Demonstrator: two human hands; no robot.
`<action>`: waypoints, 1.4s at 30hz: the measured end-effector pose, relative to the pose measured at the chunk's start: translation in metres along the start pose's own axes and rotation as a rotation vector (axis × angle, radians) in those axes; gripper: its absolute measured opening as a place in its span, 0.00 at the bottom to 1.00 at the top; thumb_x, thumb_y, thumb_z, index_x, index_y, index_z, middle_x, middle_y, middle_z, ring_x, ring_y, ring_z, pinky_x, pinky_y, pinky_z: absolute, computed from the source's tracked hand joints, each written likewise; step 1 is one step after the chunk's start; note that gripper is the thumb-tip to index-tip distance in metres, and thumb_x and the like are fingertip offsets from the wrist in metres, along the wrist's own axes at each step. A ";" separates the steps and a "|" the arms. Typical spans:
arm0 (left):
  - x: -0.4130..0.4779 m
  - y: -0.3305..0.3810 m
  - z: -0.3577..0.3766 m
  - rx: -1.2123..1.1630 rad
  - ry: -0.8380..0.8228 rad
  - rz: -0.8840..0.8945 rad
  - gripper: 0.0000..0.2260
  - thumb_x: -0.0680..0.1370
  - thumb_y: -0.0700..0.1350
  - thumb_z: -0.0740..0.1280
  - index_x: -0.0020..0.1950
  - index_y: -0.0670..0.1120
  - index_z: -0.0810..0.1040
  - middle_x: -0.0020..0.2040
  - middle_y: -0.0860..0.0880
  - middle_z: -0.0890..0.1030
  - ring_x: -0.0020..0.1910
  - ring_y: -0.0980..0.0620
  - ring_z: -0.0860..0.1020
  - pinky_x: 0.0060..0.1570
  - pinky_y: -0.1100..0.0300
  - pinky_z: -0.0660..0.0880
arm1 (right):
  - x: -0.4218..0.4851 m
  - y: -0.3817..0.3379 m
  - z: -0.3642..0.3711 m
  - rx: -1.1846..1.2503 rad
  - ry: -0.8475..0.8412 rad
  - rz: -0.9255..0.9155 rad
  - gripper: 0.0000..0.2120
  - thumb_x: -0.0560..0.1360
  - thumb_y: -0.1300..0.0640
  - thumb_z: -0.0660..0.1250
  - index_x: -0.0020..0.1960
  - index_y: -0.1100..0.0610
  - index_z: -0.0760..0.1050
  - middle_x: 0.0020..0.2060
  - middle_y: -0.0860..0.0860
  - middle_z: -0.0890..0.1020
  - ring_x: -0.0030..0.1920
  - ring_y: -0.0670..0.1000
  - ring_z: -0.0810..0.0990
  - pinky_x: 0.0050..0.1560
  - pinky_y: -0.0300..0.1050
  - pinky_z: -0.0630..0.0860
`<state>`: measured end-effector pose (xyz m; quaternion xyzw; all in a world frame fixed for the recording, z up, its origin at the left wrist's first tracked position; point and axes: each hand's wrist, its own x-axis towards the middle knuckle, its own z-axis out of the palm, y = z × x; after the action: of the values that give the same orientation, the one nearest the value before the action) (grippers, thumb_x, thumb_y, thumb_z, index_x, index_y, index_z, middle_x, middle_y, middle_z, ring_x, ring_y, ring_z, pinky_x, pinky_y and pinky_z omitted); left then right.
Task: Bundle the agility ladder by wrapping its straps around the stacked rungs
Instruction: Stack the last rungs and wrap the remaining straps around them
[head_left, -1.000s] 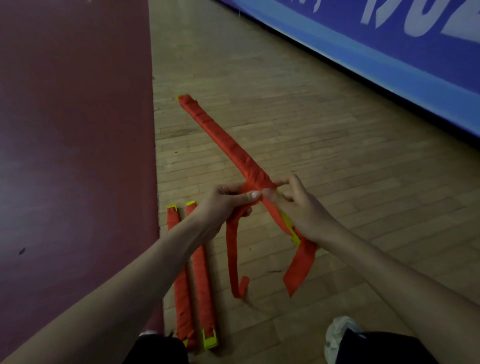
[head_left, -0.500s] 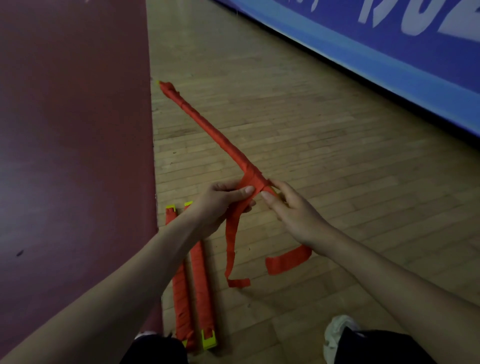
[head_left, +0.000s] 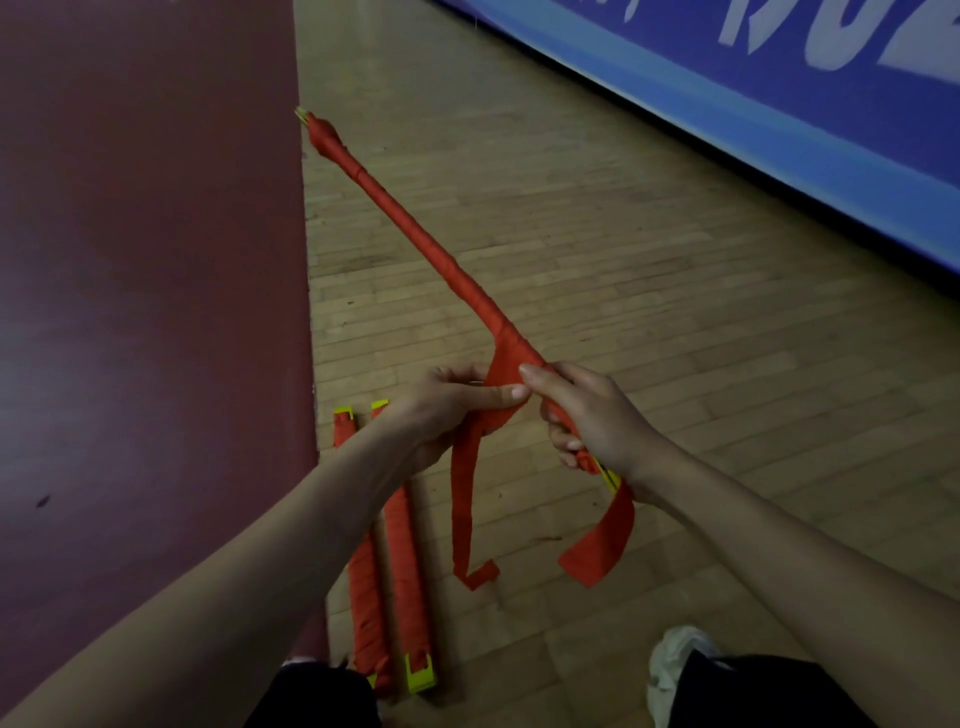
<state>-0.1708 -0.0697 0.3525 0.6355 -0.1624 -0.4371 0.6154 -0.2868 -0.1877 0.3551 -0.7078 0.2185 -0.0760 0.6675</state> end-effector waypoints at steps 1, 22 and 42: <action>0.000 0.000 0.000 0.021 -0.001 0.017 0.06 0.71 0.35 0.73 0.38 0.44 0.78 0.28 0.53 0.77 0.25 0.59 0.73 0.26 0.68 0.69 | 0.000 0.000 0.000 0.000 0.006 0.009 0.11 0.78 0.45 0.64 0.45 0.52 0.77 0.29 0.47 0.67 0.24 0.44 0.65 0.26 0.41 0.65; -0.001 0.006 -0.013 -0.071 -0.067 -0.074 0.03 0.75 0.37 0.69 0.42 0.42 0.78 0.32 0.52 0.77 0.28 0.59 0.68 0.25 0.70 0.64 | 0.010 0.012 -0.008 -0.112 0.038 -0.022 0.09 0.78 0.45 0.64 0.48 0.50 0.76 0.30 0.48 0.68 0.23 0.44 0.66 0.25 0.41 0.66; 0.005 -0.003 -0.013 0.102 -0.034 -0.170 0.04 0.72 0.40 0.74 0.44 0.43 0.81 0.37 0.49 0.77 0.31 0.56 0.72 0.28 0.67 0.72 | 0.010 0.011 -0.006 -0.106 0.033 0.023 0.10 0.77 0.43 0.64 0.47 0.50 0.76 0.33 0.44 0.71 0.21 0.41 0.69 0.26 0.40 0.68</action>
<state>-0.1597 -0.0646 0.3460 0.6701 -0.1402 -0.4897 0.5400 -0.2825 -0.1975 0.3434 -0.7381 0.2415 -0.0682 0.6263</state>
